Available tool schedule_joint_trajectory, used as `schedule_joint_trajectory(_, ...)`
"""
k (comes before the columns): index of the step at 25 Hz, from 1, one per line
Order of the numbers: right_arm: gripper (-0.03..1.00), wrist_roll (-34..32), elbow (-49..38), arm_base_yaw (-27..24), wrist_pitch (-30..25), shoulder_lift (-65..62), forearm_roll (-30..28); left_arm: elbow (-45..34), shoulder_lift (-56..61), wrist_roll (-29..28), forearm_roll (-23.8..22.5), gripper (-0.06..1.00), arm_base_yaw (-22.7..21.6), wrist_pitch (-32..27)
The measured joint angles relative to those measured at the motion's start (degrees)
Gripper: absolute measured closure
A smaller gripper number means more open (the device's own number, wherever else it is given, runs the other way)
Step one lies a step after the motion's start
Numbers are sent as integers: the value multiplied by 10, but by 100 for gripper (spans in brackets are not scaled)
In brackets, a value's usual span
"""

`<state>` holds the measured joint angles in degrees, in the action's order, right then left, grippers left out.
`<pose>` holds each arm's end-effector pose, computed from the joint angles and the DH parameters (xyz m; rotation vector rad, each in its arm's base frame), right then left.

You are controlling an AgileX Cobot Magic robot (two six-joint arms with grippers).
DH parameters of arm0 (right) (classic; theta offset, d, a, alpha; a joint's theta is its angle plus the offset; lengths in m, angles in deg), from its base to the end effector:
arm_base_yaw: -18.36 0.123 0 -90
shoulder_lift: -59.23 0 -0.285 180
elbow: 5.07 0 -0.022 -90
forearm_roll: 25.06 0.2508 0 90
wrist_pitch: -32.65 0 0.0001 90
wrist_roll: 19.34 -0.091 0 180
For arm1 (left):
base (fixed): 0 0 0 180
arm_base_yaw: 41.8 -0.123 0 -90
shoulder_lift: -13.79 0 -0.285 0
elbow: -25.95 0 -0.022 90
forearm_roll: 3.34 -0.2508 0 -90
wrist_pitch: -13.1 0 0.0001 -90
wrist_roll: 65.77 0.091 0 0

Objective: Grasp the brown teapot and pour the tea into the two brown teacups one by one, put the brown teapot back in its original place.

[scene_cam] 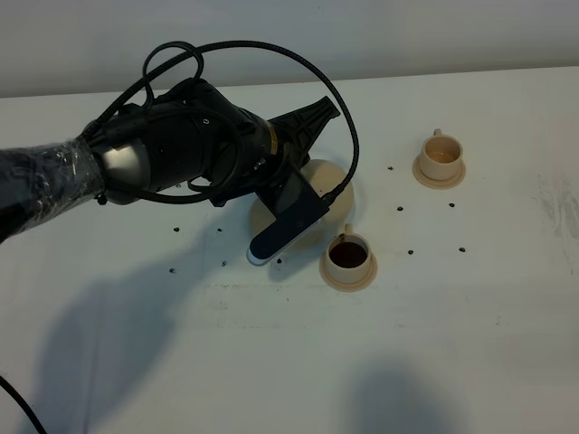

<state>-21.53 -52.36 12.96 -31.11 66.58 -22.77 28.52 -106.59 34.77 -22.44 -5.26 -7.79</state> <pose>-0.0105 0.0043 0.2792 0.1329 2.0616 0.0134 0.3575 -0.2517 0.2045 2.4791 0.6087 0.7611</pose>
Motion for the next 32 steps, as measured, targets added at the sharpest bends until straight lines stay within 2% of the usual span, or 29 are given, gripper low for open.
schedule_joint_trajectory(13,50,0,0,0,0,0,0,0,0,-2,2,85,9,0)
schedule_joint_trajectory(15,50,0,0,0,0,0,0,0,0,-7,-6,85,11,0)
schedule_joint_trajectory(20,50,0,0,0,0,0,0,0,0,-66,-60,85,12,0)
schedule_joint_trajectory(32,50,-1,0,0,0,0,0,0,0,-74,-65,85,15,-4)
